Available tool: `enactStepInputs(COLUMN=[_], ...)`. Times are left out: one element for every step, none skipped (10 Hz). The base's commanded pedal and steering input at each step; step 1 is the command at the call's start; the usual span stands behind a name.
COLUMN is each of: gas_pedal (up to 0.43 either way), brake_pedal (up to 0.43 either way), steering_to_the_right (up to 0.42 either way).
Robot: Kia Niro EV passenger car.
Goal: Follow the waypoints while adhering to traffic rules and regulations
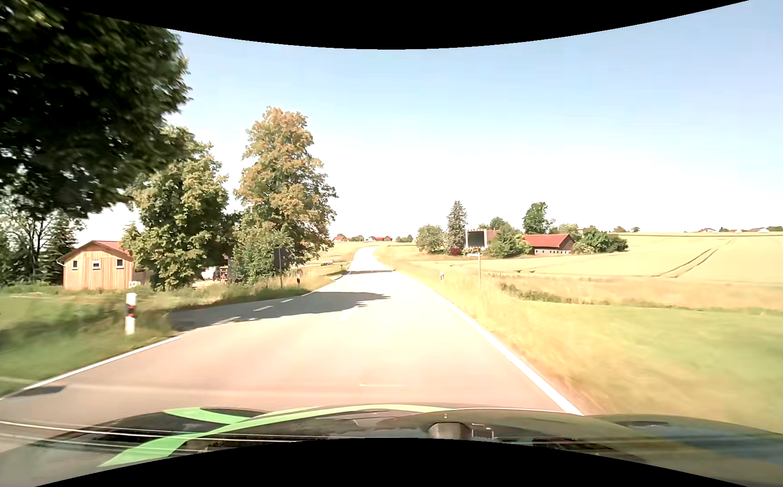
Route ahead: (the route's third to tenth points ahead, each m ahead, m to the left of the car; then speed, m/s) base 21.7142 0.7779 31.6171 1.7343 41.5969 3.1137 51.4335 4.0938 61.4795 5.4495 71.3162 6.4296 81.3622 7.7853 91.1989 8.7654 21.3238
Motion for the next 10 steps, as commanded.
enactStepInputs(gas_pedal=[0.22,0.228,0.228,0.24,0.248,0.26,0.28,0.287,0.287,0.287], brake_pedal=[0.0,0.0,0.0,0.0,0.0,0.0,0.0,0.0,0.0,0.0], steering_to_the_right=[-0.023,-0.02,-0.019,-0.018,-0.018,-0.019,-0.019,-0.018,-0.018,-0.016])
